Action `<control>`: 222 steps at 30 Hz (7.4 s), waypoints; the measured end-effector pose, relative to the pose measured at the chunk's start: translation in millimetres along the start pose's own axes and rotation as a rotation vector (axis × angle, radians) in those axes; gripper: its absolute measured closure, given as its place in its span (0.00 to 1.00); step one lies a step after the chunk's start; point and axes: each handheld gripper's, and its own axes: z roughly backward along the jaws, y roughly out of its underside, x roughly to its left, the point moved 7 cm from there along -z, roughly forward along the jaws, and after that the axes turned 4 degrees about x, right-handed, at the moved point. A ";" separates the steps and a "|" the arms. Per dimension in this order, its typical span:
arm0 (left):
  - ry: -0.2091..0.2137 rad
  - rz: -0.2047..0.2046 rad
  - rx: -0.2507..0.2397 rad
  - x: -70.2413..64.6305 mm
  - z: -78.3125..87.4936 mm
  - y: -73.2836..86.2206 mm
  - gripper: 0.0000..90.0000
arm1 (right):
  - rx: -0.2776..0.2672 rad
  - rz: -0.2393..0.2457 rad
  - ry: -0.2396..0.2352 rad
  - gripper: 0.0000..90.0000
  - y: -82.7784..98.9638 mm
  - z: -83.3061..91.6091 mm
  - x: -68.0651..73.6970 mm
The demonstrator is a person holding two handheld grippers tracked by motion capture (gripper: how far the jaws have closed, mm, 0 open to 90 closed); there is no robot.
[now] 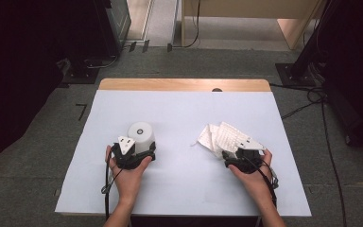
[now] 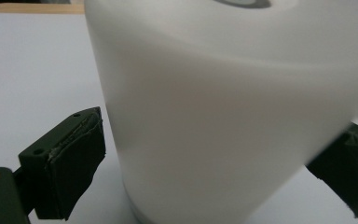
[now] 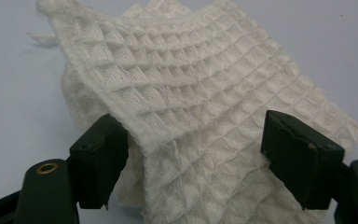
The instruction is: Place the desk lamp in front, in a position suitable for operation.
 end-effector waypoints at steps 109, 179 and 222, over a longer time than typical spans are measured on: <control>0.413 -0.634 0.031 -108.8 29.9 16.2 0.09 | -0.241 0.038 -0.359 0.92 -71.1 66.5 126.6; 0.385 -0.705 0.100 -141.7 36.3 8.6 0.10 | -0.254 -0.082 -0.442 0.92 -78.6 78.7 119.2; 0.456 -0.569 0.016 -137.9 36.1 1.7 0.10 | -0.306 0.005 -0.519 0.92 -81.2 97.1 140.8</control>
